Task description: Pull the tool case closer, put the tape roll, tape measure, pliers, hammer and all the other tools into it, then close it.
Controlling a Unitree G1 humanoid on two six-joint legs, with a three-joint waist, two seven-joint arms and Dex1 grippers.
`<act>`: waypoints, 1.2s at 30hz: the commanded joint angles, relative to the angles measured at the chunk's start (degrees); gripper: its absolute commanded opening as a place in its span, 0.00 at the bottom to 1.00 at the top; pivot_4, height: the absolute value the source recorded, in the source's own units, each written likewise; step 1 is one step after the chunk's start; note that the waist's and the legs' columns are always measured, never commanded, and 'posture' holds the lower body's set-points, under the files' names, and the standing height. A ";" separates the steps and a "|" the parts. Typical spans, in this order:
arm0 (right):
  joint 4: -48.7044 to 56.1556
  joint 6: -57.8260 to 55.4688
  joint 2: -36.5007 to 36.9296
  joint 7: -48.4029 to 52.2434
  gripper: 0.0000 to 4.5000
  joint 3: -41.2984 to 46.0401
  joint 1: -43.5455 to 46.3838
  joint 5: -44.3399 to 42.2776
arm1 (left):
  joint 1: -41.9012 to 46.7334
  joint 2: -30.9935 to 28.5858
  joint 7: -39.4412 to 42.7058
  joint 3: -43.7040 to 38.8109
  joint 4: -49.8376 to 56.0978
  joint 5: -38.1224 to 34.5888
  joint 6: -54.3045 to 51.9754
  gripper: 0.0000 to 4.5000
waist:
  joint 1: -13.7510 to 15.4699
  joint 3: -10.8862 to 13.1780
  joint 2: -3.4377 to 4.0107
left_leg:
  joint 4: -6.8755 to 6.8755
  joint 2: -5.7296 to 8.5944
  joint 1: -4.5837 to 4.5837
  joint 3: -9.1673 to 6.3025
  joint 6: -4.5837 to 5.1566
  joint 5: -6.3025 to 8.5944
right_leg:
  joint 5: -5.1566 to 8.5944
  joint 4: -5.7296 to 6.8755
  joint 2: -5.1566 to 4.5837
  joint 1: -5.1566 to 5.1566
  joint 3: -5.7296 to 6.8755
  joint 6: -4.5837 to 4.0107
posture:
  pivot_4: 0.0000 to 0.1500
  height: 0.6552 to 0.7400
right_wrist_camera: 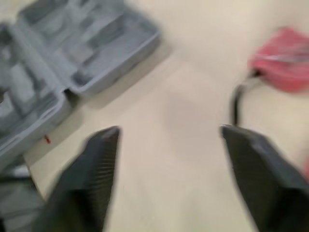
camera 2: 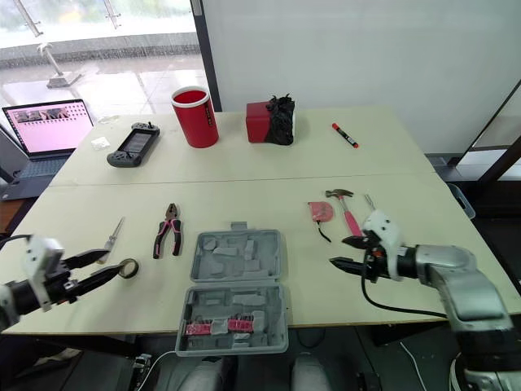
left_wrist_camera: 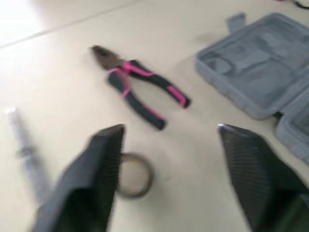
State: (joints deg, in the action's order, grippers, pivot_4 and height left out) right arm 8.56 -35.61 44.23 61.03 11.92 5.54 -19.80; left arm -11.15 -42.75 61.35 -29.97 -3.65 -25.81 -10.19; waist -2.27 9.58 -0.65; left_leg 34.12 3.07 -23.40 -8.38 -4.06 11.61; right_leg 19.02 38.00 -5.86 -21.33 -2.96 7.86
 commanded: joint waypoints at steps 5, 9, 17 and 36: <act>5.09 -0.86 -2.19 -2.09 1.00 12.38 -11.72 -8.60 | -5.98 1.93 -2.02 -10.02 -12.11 -0.28 10.69 0.98 | 0.28 0.00 -0.04 | 0.01 0.01 -0.01 0.06 0.02 0.02 | 0.00 -0.04 -0.04 0.00 -0.01 0.00 | 1.00 1.00; 5.44 0.44 -1.56 -1.72 1.00 12.06 -13.92 -9.40 | -5.93 0.94 -1.49 -11.34 -14.96 -2.05 11.50 0.98 | 0.32 0.02 -0.11 | 0.00 0.00 -0.01 0.10 0.06 0.05 | 0.02 -0.10 -0.06 0.02 -0.02 -0.03 | 1.00 1.00; 10.24 -1.88 2.62 1.91 1.00 3.97 -3.26 -13.02 | -9.58 4.99 -2.62 -11.14 -8.58 -4.25 11.39 0.98 | -0.19 0.02 -0.12 | -0.06 -0.19 -0.02 0.18 0.08 0.07 | 0.05 -0.25 -0.06 0.01 -0.06 -0.12 | 1.00 1.00; 2.12 -12.35 2.66 17.38 1.00 -21.86 43.39 -16.44 | -29.43 28.92 -18.36 -5.33 18.07 -1.79 14.86 0.98 | 2.48 0.12 -0.43 | 0.05 -0.61 -0.17 0.59 0.18 0.27 | -0.13 -1.05 0.00 -0.02 0.11 -0.46 | 1.00 1.00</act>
State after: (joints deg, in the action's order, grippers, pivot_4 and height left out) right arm 10.22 -48.34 46.85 78.44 -10.09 47.92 -36.72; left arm -40.17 -13.40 44.62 -35.55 12.02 -28.14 4.49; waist 0.22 9.70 -1.08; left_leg 34.17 2.43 -23.57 -7.80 -3.88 11.89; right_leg 18.90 36.95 -5.84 -21.35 -2.85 7.40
